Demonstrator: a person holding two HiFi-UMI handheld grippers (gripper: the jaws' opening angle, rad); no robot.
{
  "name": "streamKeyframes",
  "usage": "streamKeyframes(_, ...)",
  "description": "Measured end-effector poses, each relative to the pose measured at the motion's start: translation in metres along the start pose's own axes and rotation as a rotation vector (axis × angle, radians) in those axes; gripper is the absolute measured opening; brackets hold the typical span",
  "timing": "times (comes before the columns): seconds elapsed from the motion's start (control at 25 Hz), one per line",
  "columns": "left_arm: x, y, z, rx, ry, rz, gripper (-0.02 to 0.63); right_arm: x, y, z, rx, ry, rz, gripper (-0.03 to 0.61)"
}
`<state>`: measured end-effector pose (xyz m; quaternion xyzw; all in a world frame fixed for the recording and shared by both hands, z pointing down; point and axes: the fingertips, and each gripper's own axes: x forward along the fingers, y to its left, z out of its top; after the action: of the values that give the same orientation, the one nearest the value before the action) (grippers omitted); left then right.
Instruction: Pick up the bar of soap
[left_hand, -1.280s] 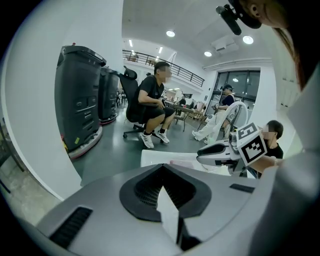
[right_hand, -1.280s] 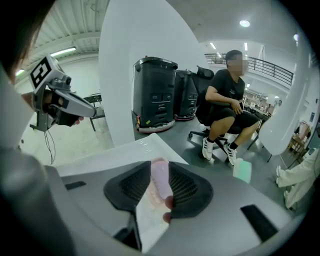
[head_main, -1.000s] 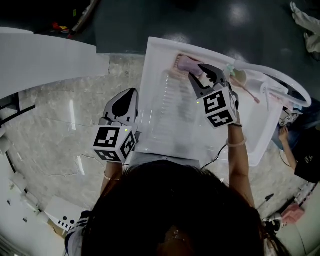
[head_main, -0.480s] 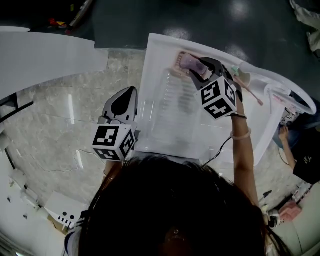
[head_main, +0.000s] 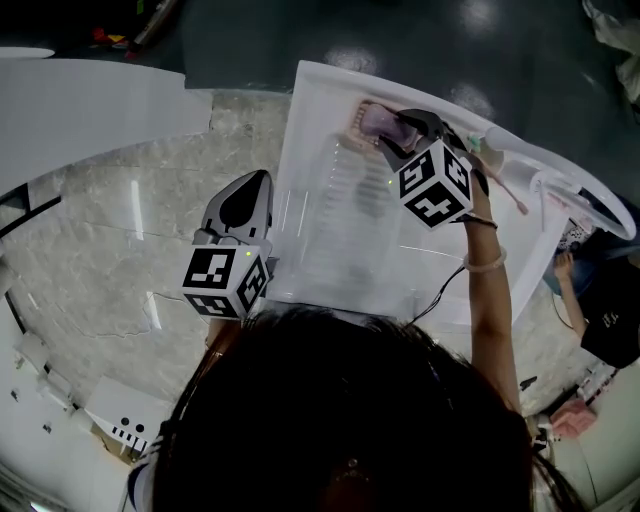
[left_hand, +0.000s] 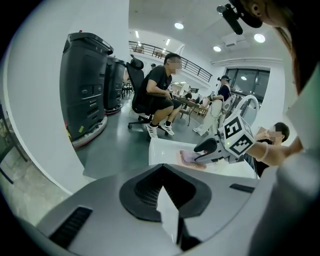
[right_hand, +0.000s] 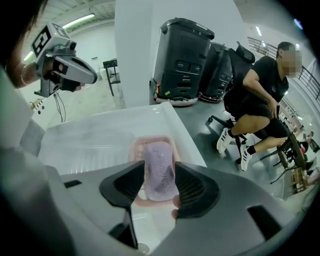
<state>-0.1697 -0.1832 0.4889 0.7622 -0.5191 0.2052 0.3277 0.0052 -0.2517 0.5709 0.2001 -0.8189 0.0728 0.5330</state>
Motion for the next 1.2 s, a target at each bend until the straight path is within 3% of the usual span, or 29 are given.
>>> streamKeyframes(0.52,0.001,0.006,-0.006,-0.012,0.008,0.002,0.006,0.019,0.004,-0.004,-0.066,0.133,0.073,0.172)
streamKeyframes(0.92,0.002,0.007,-0.01,-0.017,0.015,-0.014,0.006,0.026,0.008,-0.007,-0.047,0.215,0.113,0.181)
streamKeyframes(1.2,0.004,0.004,-0.011,-0.016,0.025,-0.035,0.006,0.025,0.005,-0.004,0.0,0.168,0.096,0.189)
